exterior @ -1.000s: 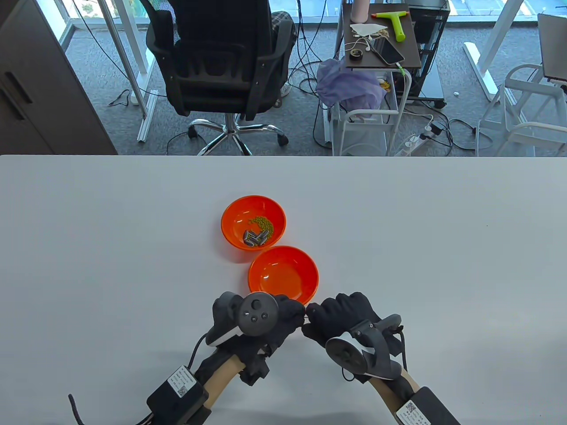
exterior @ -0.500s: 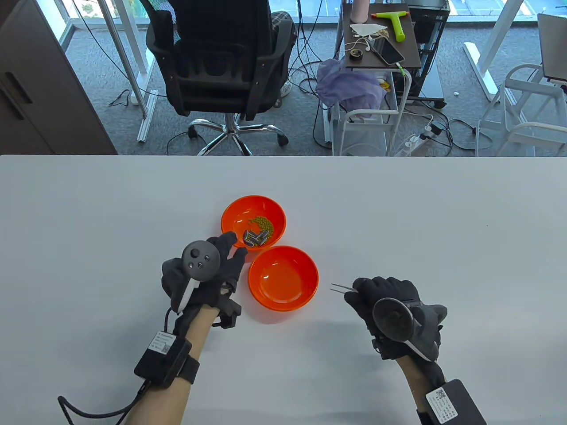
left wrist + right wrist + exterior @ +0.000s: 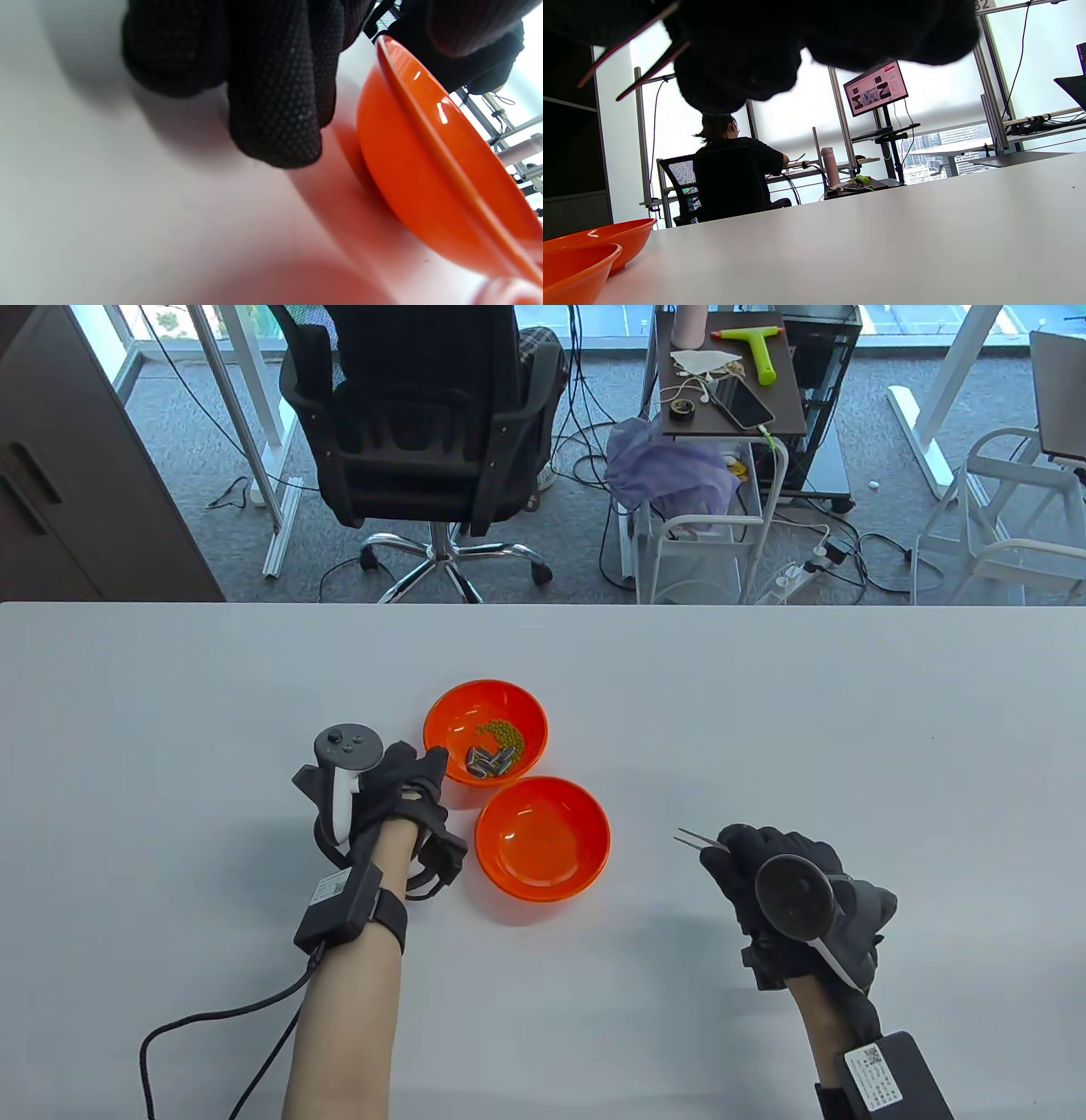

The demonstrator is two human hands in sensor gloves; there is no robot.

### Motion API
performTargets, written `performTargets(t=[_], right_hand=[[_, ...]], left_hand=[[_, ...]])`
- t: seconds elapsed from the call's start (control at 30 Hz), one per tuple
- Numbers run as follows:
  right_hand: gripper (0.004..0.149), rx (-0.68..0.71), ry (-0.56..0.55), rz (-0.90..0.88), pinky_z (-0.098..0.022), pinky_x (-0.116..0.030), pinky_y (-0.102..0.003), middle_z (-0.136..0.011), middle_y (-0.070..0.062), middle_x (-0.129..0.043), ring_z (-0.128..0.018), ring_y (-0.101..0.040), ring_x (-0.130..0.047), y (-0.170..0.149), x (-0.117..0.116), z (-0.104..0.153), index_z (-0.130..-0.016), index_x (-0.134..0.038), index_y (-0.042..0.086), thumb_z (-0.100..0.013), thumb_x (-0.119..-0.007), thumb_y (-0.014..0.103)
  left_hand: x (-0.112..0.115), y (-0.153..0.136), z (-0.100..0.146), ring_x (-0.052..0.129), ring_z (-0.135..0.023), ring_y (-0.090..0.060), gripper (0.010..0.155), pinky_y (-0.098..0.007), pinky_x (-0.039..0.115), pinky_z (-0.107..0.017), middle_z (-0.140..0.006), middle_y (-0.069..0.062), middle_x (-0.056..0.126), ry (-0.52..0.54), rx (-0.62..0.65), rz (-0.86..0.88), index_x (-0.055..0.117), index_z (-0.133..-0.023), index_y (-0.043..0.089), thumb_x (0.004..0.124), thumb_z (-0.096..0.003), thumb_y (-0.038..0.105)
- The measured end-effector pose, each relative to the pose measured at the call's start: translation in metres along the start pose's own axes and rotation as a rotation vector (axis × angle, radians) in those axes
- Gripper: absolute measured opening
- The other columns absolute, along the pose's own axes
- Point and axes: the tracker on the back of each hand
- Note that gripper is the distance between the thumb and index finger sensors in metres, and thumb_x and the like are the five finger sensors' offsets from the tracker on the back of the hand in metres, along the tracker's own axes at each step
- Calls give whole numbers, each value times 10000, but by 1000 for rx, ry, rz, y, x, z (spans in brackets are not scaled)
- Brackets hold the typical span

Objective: Pick sunflower seeds with tweezers into bowl

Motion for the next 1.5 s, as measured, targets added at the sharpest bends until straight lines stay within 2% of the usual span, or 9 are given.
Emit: performTargets(t=[0.1, 0.17, 0.27, 0.57, 0.73, 0.83, 1.13, 1.3, 1.5], right_hand=[[477, -2, 4, 3, -403, -856, -370, -358, 96, -1001, -227, -136, -937, 0, 0, 1, -588, -1005, 352, -295, -750, 628], [477, -8, 7, 3, -402, -857, -369, -356, 96, -1001, -225, -134, -937, 0, 0, 1, -588, -1004, 352, -293, -751, 628], [477, -24, 19, -5, -401, -857, -369, -359, 96, -1001, -227, -134, -937, -5, 0, 1, -591, -1004, 351, -295, -753, 627], [478, -19, 27, 0, -405, -856, -369, -365, 97, -1001, -232, -134, -938, -3, 1, 2, -598, -1001, 350, -296, -755, 627], [476, -27, 23, 8, -406, -856, -368, -366, 97, -1001, -234, -133, -939, -2, 1, 2, -599, -1002, 351, -297, -757, 626], [470, -42, 9, 9, -408, -856, -369, -368, 97, -1002, -236, -134, -939, -3, 3, 2, -597, -1006, 352, -298, -765, 623], [471, -23, 25, -11, -439, -846, -376, -407, 102, -995, -273, -133, -941, 3, -2, 2, -662, -985, 374, -309, -774, 603], [468, 1, 37, -39, -474, -829, -385, -451, 105, -986, -317, -136, -940, 12, -4, 5, -697, -965, 389, -320, -772, 587], [465, 40, 42, -91, -472, -829, -383, -462, 105, -982, -322, -135, -938, 24, 1, 11, -718, -958, 400, -331, -765, 572]], left_hand=[[0, 6, -6, 1160, -316, -166, 683, -363, 968, -284, -638, -53, 1067, -7, -52, 2, 726, -977, 163, 801, -434, 572], [0, 8, -9, 1147, -210, -139, 646, -338, 959, -201, -553, -33, 1092, -15, -83, 28, 773, -943, 151, 810, -437, 551], [1, 8, -14, 1132, -155, -133, 618, -329, 945, -149, -519, -21, 1102, -42, -127, 64, 803, -922, 143, 823, -441, 530], [12, 5, -25, 1126, -132, -122, 510, -324, 949, -148, -447, -45, 1114, -71, -147, 87, 864, -866, 135, 807, -463, 443], [4, 4, -24, 1112, -88, -115, 491, -317, 948, -134, -402, -52, 1107, -25, -140, 99, 871, -847, 113, 801, -463, 411], [-6, 6, -22, 1107, -81, -115, 484, -317, 949, -116, -393, -40, 1107, -38, -113, 84, 878, -842, 124, 803, -461, 412], [-42, 11, 7, 1072, -63, -113, 481, -323, 938, -130, -371, -28, 1086, -57, 28, 63, 874, -857, 173, 804, -454, 424], [-47, 6, 31, 1045, -44, -109, 481, -327, 932, -131, -346, -28, 1072, -90, 118, 37, 876, -865, 201, 821, -440, 420], [-44, -6, 70, 1015, -16, -98, 462, -330, 932, -129, -312, -21, 1054, -82, 236, -14, 898, -840, 207, 854, -425, 406]])
Point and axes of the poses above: the tracker on the back of each hand, its own y axis roughly to the thumb side, its own z axis roughly from the fingertips to the wrist, x = y × z
